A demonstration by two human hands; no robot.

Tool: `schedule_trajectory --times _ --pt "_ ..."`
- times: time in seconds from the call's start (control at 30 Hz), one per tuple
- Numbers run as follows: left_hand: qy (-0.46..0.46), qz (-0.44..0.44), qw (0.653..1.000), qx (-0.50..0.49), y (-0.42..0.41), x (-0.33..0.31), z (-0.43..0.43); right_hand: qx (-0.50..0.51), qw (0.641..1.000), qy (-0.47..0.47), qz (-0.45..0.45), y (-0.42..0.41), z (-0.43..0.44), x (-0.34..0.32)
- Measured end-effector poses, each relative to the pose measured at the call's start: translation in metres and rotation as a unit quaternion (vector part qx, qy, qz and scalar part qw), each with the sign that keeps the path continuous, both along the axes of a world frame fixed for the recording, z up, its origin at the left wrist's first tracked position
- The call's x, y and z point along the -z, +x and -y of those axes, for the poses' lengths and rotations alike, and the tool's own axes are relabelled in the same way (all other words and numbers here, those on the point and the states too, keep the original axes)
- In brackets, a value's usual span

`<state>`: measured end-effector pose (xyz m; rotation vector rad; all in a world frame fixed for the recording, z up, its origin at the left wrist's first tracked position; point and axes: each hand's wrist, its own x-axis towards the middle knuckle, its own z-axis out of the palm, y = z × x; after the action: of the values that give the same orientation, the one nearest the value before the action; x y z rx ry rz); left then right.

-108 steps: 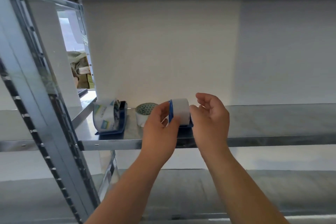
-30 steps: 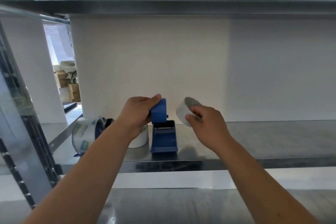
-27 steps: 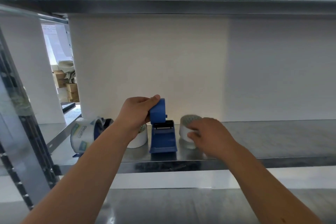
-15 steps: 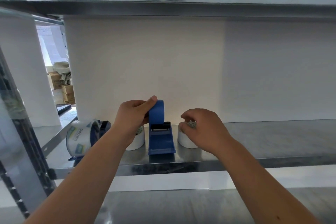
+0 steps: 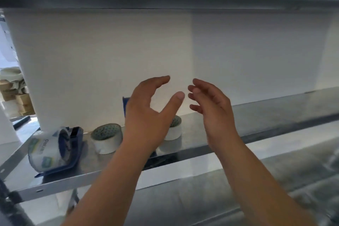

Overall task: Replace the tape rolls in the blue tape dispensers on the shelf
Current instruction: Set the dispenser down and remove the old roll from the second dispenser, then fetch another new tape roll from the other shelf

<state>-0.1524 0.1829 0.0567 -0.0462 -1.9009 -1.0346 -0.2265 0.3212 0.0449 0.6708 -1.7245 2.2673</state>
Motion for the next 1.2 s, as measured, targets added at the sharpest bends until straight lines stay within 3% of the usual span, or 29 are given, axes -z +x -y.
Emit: schedule_trajectory --times 0.27,0.57,1.2 --pt "0.080 0.055 0.973 0.209 -0.039 0.034 -0.106 0.156 0.986 -0.021 0.058 0.025 -0.095 0.025" --pt "0.170 0.102 0.875 0.442 -0.069 0.049 -0.279 0.320 0.941 -0.067 0.082 0.047 -0.253 0.044" --pt "0.179 0.147 0.766 0.600 -0.107 0.060 -0.636 0.482 0.873 -0.039 0.071 0.049 -0.576 0.049"
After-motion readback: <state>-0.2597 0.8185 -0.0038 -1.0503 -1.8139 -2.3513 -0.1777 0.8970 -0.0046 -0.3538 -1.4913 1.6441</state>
